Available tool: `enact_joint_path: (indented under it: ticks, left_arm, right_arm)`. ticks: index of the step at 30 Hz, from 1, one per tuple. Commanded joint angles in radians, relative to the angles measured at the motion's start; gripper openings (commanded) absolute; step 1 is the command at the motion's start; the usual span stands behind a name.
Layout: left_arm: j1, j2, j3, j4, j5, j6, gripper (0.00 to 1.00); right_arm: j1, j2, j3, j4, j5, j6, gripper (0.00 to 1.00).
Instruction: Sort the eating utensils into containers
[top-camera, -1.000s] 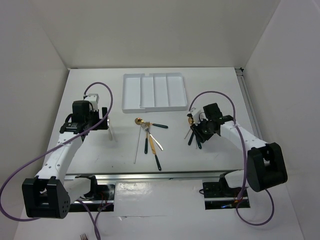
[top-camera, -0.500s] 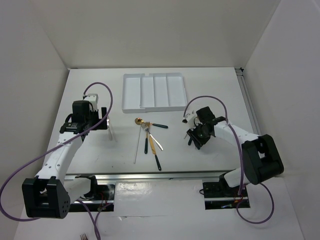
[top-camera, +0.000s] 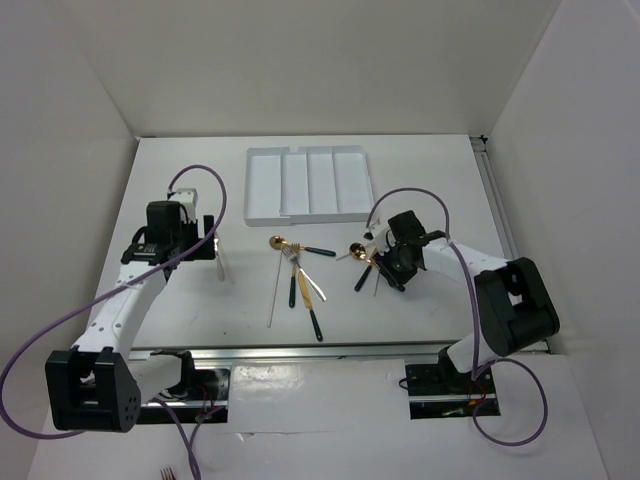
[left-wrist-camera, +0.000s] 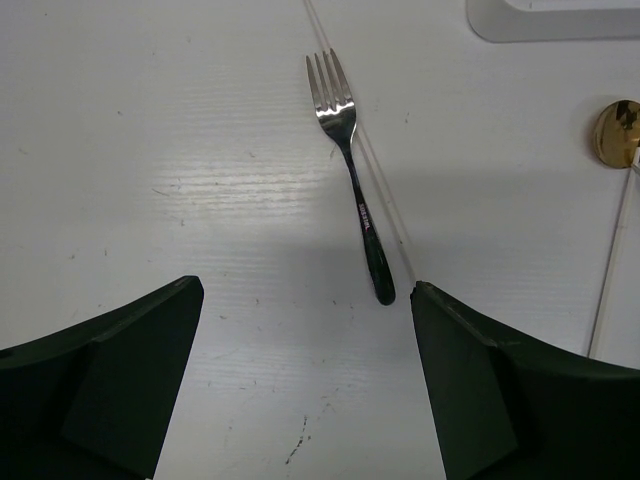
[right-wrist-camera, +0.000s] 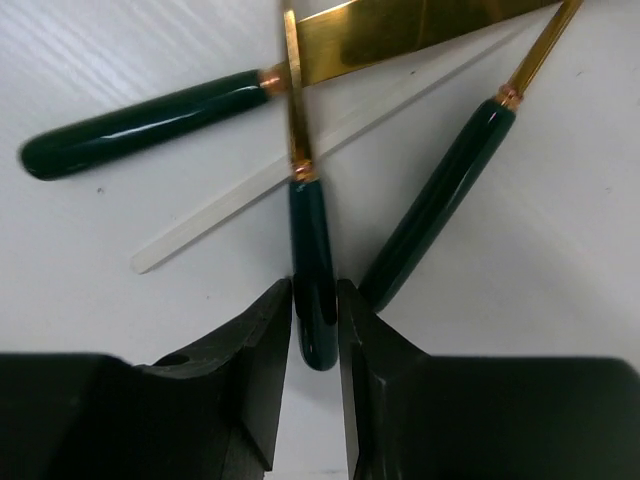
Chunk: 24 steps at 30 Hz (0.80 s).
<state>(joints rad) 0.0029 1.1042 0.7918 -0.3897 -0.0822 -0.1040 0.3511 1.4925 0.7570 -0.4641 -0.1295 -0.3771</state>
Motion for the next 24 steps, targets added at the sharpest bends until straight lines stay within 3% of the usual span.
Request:
enact_joint_path:
  ticks: [1,4,5,6,12,19,24]
  left_arm:
    - [-0.003,0.009,0.023,0.011,-0.011,0.015,1.00]
    - [-0.003,0.020,0.023,0.011,-0.011,0.024,1.00]
    - [-0.003,0.020,0.023,0.011,-0.020,0.024,1.00]
    - [-0.003,0.020,0.023,0.011,-0.021,0.024,1.00]
    - [-0.003,0.009,0.014,0.020,-0.021,0.035,1.00]
    - [-0.003,-0.062,-0.008,0.038,0.019,0.055,1.00]
    - [-0.003,-0.072,0.003,0.020,-0.005,0.044,1.00]
  right_arm:
    - [0.008,0.074,-0.021,0.018,0.041,0.023,0.32]
    - [0.008,0.119,-0.021,0.027,0.050,0.032,0.33]
    - [0.008,0.120,-0.012,0.027,0.063,0.032,0.29]
    - [0.008,0.129,-0.012,0.036,0.064,0.032,0.00]
    - [0.008,0.007,-0.012,0.036,0.067,0.043,0.00]
    - [-0.052,-0.135,0.087,0.002,-0.050,0.043,0.00]
    - [-0.038,-0.273,0.099,0.125,-0.096,0.013,0.00]
